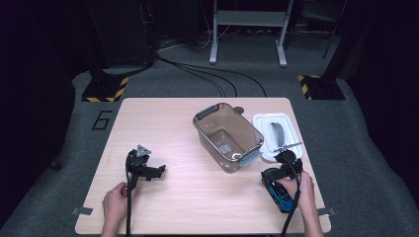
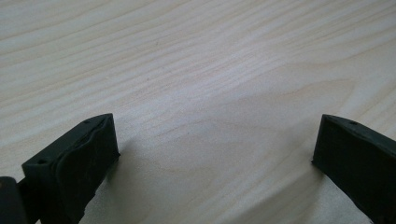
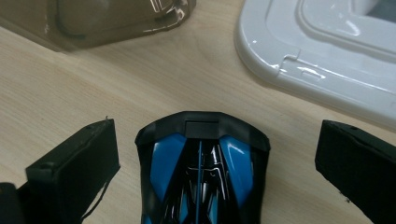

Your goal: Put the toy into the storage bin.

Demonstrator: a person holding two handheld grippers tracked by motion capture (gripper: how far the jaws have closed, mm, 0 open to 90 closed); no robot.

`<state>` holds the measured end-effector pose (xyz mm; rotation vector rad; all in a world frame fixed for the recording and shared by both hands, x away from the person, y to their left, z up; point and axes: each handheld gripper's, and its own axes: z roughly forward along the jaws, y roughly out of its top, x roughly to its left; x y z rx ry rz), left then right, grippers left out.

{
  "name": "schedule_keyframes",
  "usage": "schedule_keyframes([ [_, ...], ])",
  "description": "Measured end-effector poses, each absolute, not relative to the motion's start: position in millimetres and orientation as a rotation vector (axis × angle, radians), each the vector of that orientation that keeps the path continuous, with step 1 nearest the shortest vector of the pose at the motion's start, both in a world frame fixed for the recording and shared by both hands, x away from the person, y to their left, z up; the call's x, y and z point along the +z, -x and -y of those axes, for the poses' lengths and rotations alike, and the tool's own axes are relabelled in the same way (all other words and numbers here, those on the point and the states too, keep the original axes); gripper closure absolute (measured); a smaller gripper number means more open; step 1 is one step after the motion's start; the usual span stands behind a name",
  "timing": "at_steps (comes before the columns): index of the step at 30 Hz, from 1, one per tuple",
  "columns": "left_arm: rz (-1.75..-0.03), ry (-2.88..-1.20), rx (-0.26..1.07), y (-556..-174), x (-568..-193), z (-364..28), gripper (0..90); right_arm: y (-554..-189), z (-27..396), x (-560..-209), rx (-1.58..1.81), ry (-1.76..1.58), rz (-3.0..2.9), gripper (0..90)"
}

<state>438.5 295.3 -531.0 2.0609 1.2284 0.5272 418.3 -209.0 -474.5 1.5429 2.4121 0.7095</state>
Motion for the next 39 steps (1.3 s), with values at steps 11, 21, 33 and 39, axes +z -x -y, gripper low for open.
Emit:
schedule_keyframes([
  [11, -1.228, -2.061, 0.528, -438.5, -531.0, -295.3, 0.0, -420.6, 202.3, -487.0, 0.682, -1.559, -2.424, 6.2],
  [21, -1.228, -2.061, 0.528, -438.5, -531.0, -295.3, 0.0, -422.5, 194.5, -492.1, 0.627, -1.578, -2.439, 22.8],
  [33, -1.228, -2.062, 0.527, -438.5, -531.0, -295.4, 0.0, -419.7, 196.5, -490.1, 0.644, -1.561, -2.422, 24.1],
  [39, -1.228, -2.061, 0.528, -438.5, -531.0, -295.4, 0.0, -411.8, 203.7, -476.6, 0.731, -1.535, -2.382, 24.2],
])
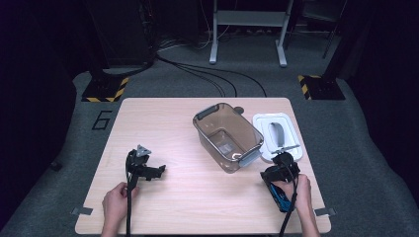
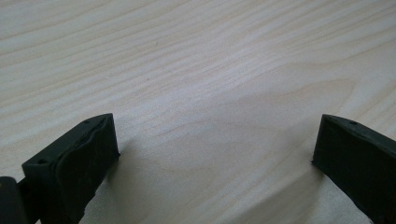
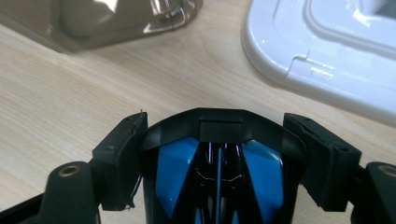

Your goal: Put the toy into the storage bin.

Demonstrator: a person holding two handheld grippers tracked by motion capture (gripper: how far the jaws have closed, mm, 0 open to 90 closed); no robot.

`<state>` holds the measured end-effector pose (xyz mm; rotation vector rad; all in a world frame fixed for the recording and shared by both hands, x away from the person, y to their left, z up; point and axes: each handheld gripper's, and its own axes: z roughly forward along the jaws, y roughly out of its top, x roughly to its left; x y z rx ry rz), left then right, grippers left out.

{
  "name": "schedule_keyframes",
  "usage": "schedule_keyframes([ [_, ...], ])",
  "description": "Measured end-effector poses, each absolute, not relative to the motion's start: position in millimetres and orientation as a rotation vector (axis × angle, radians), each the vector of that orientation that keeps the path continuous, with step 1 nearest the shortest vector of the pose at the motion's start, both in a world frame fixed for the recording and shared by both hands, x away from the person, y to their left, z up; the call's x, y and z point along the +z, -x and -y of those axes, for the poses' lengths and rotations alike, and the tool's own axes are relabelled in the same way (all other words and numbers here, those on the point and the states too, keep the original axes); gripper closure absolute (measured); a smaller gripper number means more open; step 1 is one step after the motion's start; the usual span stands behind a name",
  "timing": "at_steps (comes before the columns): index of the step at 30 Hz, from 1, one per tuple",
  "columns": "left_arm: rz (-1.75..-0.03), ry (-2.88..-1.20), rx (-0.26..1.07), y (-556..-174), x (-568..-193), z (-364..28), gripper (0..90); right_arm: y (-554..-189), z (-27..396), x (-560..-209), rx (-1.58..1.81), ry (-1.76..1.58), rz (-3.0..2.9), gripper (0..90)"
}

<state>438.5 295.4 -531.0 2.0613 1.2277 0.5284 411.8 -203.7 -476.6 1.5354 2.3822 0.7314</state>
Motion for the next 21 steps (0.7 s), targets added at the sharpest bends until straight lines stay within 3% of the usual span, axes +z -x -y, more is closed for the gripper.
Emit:
schedule_keyframes([
  [21, -1.228, -2.060, 0.528, -438.5, -531.0, -295.3, 0.0, -387.5, 219.1, -436.6, 0.921, -1.435, -2.204, 24.3],
])
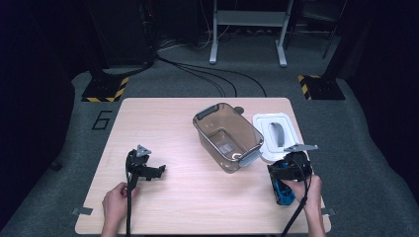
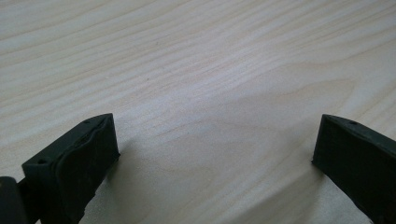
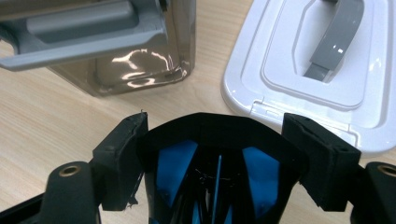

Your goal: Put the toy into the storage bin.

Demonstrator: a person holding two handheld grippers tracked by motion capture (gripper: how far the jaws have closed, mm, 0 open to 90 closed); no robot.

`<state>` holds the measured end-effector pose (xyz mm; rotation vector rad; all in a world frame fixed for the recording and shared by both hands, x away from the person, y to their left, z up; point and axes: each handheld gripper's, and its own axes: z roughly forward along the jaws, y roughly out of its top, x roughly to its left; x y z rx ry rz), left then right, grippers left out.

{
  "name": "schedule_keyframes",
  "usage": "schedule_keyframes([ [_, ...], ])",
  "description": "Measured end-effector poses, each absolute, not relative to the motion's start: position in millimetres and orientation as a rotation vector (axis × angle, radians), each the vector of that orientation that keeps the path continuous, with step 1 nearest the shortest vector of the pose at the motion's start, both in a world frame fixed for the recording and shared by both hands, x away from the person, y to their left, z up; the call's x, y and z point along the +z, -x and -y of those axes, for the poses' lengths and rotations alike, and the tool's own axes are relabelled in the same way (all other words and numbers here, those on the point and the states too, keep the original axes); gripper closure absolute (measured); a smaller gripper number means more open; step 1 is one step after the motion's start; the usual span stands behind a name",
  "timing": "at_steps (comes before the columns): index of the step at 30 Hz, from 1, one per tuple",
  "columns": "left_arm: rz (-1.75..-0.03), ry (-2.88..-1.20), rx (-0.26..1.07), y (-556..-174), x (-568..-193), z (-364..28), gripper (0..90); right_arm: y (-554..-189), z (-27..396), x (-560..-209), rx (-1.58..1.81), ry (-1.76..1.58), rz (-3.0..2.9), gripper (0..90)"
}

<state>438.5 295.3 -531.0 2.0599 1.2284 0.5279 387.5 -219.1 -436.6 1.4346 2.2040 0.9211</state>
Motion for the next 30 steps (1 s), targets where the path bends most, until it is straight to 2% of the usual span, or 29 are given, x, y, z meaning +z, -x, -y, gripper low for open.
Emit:
schedule_keyframes([
  [18, -1.228, -2.060, 0.528, -438.5, -531.0, -295.3, 0.0, -393.6, 225.1, -416.6, 0.959, -1.392, -2.138, 24.3],
  [30, -1.229, -2.060, 0.528, -438.6, -531.0, -295.2, 0.0, -423.7, 225.0, -398.4, 0.962, -1.392, -2.080, 24.3],
])
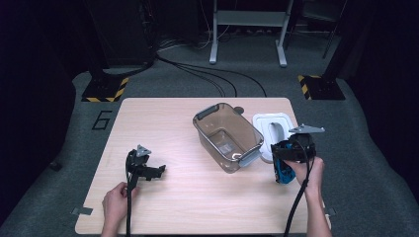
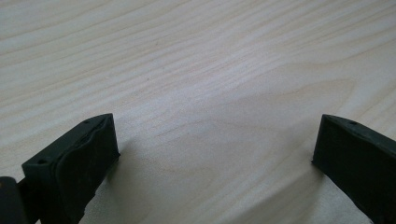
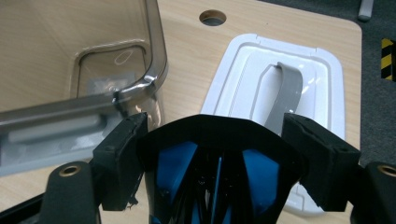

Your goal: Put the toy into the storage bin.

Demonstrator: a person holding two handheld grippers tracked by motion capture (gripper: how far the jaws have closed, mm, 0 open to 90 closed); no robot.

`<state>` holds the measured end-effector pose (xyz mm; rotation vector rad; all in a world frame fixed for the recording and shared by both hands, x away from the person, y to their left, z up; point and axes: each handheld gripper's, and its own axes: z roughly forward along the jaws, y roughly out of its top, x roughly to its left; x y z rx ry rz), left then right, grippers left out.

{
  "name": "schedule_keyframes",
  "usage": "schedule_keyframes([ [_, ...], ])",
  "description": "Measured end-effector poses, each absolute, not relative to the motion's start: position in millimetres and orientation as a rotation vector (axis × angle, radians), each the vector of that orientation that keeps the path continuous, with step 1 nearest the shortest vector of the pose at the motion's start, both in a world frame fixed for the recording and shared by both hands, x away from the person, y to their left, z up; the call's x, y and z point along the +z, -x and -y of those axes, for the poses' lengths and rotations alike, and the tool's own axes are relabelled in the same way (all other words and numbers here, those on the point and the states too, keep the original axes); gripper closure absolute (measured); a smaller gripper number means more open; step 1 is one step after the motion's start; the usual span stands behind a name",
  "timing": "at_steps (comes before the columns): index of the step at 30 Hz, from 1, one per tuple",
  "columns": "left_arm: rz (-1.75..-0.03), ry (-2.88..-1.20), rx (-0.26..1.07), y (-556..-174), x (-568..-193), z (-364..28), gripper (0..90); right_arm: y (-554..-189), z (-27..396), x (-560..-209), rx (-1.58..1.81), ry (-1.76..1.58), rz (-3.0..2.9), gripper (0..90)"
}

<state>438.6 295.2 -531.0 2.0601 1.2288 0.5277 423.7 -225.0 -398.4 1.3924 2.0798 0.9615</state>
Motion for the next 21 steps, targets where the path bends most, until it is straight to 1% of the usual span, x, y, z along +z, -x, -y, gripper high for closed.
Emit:
schedule_keyframes([
  [21, -1.230, -2.061, 0.528, -438.5, -531.0, -295.2, 0.0, -462.2, 223.6, -375.9, 0.925, -1.410, -2.016, 24.4],
])
